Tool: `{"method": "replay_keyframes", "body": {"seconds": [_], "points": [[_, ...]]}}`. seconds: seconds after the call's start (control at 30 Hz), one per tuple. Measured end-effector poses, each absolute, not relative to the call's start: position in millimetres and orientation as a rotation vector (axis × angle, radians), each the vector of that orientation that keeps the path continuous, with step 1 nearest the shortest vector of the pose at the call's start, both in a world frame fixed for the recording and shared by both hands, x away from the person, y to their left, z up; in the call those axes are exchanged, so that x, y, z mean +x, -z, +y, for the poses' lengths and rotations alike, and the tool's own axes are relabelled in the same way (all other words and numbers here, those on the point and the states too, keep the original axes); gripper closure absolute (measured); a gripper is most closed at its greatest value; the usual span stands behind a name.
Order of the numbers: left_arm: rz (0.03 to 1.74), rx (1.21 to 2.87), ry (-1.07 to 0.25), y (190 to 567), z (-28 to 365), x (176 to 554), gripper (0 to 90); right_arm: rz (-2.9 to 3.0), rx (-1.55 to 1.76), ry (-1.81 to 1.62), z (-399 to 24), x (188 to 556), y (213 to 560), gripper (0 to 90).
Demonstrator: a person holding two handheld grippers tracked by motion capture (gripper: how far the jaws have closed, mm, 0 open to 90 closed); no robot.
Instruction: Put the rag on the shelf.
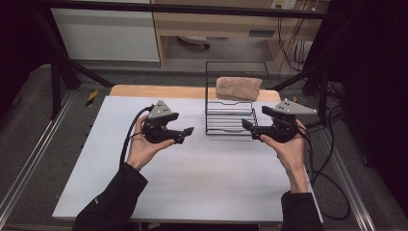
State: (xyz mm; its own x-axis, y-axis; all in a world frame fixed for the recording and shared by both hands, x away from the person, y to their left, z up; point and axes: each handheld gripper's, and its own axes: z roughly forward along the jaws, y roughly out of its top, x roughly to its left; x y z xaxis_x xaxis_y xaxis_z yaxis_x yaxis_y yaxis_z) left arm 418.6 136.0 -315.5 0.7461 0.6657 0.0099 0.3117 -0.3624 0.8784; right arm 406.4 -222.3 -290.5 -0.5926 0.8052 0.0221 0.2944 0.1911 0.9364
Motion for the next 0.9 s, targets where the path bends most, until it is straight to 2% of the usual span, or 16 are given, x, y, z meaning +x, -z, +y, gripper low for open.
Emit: {"method": "replay_keyframes", "body": {"seconds": [0.27, 0.9], "points": [[0.806, 1.995, -0.455, 353.1, 169.6, 401.5, 13.2, 2.011, 1.086, -1.408, -220.9, 401.8, 318.3, 6.1], [0.943, 2.015, -0.398, 415.5, 235.3, 368.4, 5.8, 2.172, 1.184, -1.386, -223.2, 385.9, 395.4, 0.7]]}}
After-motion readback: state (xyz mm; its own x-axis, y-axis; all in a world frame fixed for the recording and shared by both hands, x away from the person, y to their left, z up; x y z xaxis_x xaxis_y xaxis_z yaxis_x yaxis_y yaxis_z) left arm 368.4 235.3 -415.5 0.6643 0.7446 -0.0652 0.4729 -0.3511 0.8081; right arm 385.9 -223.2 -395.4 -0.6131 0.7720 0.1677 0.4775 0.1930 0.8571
